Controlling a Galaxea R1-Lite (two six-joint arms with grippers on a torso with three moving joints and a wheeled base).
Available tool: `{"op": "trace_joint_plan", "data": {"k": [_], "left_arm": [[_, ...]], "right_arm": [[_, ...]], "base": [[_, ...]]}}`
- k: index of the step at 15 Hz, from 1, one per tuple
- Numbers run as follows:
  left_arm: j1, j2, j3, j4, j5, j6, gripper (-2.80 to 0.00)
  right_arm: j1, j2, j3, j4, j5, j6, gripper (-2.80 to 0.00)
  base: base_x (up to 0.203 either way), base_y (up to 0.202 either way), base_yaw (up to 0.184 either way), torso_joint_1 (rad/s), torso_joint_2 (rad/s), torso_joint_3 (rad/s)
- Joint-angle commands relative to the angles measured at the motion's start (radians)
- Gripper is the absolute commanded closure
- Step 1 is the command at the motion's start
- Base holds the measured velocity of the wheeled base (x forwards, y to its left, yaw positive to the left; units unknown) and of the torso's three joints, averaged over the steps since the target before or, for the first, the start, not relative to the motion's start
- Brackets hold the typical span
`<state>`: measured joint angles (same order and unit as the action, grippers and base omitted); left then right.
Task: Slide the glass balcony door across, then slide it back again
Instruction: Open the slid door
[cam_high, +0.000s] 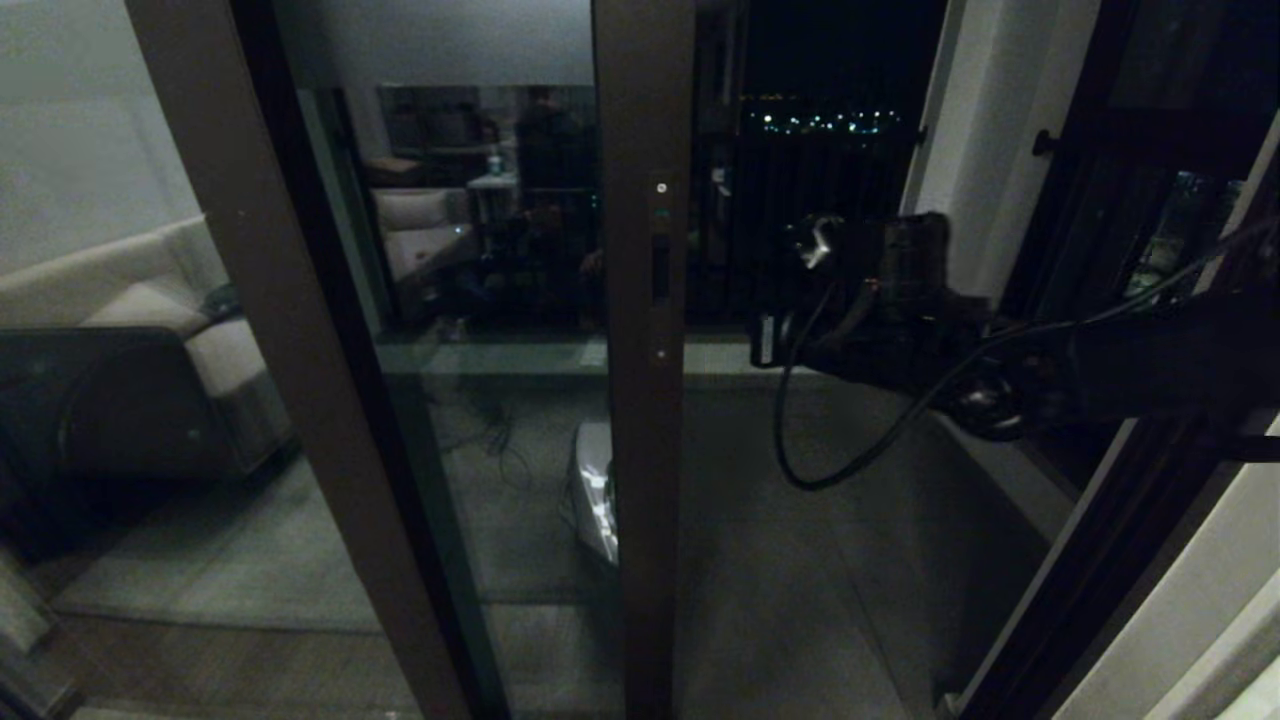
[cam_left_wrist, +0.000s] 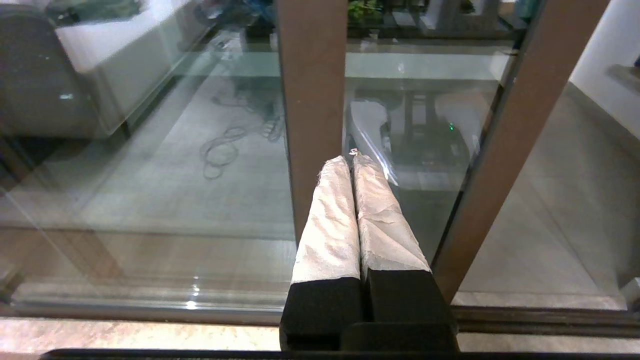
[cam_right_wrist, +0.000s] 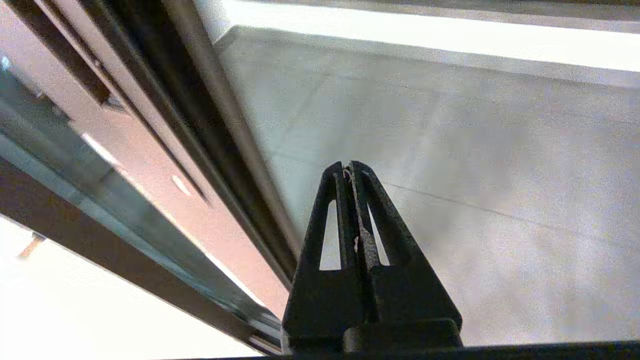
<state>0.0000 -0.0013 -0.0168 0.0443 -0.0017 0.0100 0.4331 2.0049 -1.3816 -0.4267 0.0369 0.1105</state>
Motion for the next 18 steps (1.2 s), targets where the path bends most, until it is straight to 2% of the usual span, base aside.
{"op": "trace_joint_plan", "data": {"k": [1,4,7,9,10,12,14,16,18], "left_arm": [[0.0,0.0,0.0,0.0,0.0,0.001,0.0],[0.0,0.0,0.0,0.0,0.0,0.001,0.0],[0.0,0.0,0.0,0.0,0.0,0.001,0.0],[0.0,0.0,0.0,0.0,0.0,0.001,0.0],[0.0,0.0,0.0,0.0,0.0,0.001,0.0],[0.0,0.0,0.0,0.0,0.0,0.001,0.0],[0.0,0.0,0.0,0.0,0.0,0.0,0.0],[0.0,0.0,0.0,0.0,0.0,0.001,0.0],[0.0,0.0,0.0,0.0,0.0,0.001,0.0]], "right_arm": [[-0.022,-0.325,0.204,-0.001,-0.014,-0.01,0.0],[-0.018,-0.723,0.39,0.146,-0.14,-0.101,0.0],[-0.013,-1.105,0.451,0.435,-0.304,-0.188,0.0],[-0.075,-1.303,0.429,0.714,-0.389,-0.228,0.0],[-0.16,-1.364,0.415,0.795,-0.415,-0.249,0.0],[-0.32,-1.471,0.405,0.868,-0.435,-0.306,0.0],[-0.415,-1.588,0.417,0.897,-0.421,-0.346,0.0],[-0.456,-1.692,0.444,0.908,-0.362,-0.372,0.0],[-0.462,-1.779,0.487,0.911,-0.307,-0.381,0.0]], "base": [[0.0,0.0,0.0,0.0,0.0,0.0],[0.0,0.0,0.0,0.0,0.0,0.0],[0.0,0.0,0.0,0.0,0.0,0.0],[0.0,0.0,0.0,0.0,0.0,0.0],[0.0,0.0,0.0,0.0,0.0,0.0],[0.0,0.0,0.0,0.0,0.0,0.0],[0.0,0.0,0.0,0.0,0.0,0.0],[0.0,0.0,0.0,0.0,0.0,0.0],[0.0,0.0,0.0,0.0,0.0,0.0]]}}
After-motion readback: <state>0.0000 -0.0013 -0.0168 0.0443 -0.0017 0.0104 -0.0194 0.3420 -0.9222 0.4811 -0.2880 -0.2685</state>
